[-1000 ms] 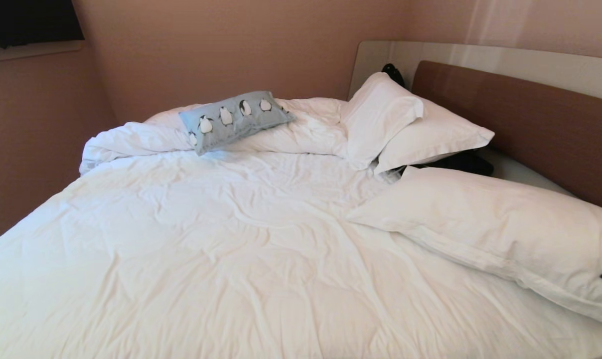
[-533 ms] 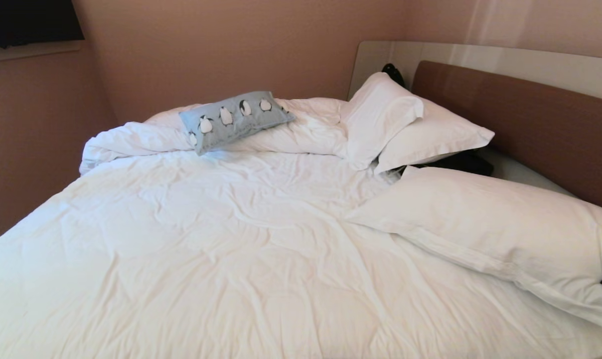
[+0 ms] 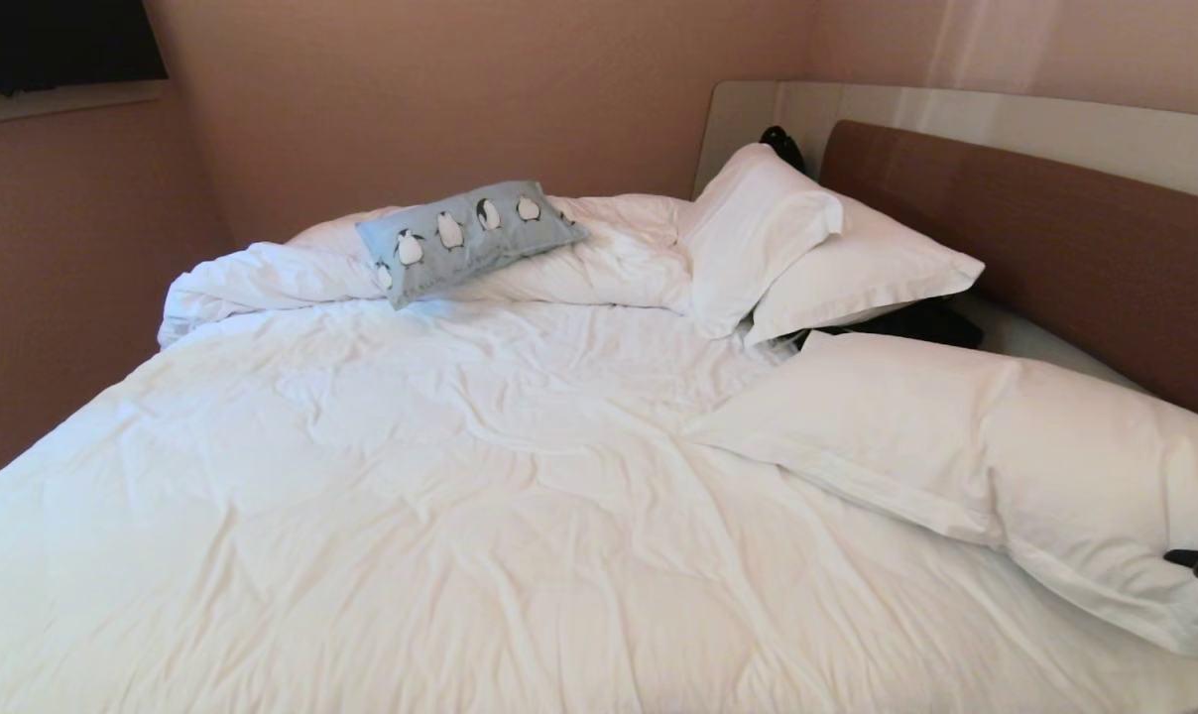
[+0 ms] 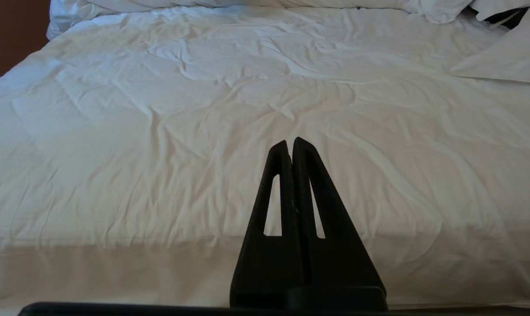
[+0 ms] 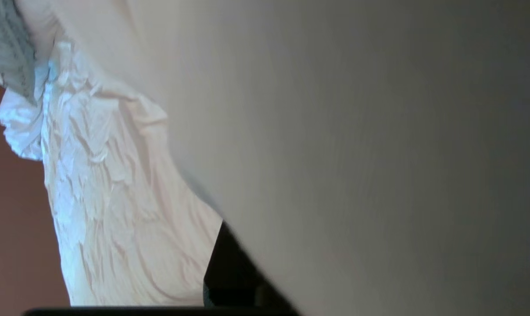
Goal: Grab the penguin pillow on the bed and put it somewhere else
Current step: Place the pillow at the bedside
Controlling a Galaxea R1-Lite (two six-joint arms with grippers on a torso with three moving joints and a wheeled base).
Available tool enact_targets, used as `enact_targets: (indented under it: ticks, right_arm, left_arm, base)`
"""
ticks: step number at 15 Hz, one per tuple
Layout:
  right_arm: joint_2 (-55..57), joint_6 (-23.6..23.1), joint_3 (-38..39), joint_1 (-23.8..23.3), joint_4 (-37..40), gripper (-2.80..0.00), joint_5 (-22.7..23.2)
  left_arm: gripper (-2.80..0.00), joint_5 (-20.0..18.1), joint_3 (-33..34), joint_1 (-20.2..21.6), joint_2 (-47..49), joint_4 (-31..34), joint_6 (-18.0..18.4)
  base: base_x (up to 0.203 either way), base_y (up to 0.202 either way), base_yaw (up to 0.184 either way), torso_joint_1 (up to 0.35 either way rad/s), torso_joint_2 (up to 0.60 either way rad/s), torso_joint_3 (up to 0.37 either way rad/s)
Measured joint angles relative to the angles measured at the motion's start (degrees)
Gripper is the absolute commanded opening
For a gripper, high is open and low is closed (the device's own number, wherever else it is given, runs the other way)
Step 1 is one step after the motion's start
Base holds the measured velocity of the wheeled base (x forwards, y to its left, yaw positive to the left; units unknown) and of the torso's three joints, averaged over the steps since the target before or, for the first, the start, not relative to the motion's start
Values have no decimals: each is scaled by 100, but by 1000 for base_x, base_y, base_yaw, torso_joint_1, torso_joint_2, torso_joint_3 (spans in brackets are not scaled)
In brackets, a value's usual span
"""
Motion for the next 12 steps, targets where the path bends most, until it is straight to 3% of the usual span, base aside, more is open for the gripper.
enact_targets:
  ticks: [6, 12]
  right_arm:
    - [-795, -7, 941, 664, -207, -280, 10]
    - [-1643, 1, 2112, 1676, -886, -280, -23]
  left_arm:
    - [-280, -2, 0, 0, 0, 0, 0]
    - [-280, -1, 0, 2, 0, 0, 1]
  base:
    - [0, 0, 0, 0, 0, 0]
    - [0, 0, 0, 0, 0, 0]
